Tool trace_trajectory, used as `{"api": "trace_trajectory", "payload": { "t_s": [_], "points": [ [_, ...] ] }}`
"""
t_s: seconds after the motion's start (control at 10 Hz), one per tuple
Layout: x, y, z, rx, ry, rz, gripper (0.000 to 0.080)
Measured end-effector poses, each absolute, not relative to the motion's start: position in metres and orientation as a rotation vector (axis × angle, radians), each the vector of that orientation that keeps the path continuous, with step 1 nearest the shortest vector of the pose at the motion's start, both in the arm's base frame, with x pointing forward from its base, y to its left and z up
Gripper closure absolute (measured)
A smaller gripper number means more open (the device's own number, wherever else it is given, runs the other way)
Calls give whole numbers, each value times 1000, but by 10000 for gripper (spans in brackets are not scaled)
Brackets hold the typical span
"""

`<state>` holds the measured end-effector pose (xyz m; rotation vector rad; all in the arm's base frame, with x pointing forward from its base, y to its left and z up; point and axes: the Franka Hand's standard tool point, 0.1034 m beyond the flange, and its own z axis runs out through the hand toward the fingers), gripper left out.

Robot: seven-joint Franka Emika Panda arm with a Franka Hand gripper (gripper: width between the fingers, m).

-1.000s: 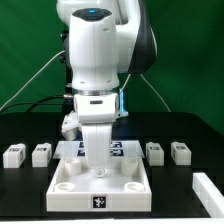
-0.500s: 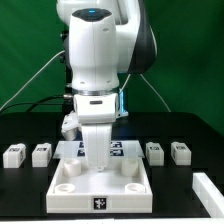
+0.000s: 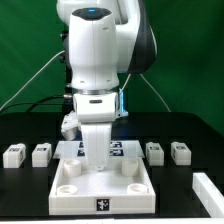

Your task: Assemble one leg

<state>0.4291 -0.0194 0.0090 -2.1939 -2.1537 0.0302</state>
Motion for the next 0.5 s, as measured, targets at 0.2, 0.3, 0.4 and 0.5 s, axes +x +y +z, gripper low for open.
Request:
{"api": "trace_trajectory", "payload": {
  "t_s": [0.2, 0.3, 0.4, 0.5],
  "points": [
    [430, -19, 9, -2196, -2153, 28, 739],
    [437, -15, 10, -2208, -2147, 19, 739],
    [447, -6, 10, -2231, -2127, 9, 739],
    [461, 9, 12, -2241, -2126, -16, 739]
  ]
}}
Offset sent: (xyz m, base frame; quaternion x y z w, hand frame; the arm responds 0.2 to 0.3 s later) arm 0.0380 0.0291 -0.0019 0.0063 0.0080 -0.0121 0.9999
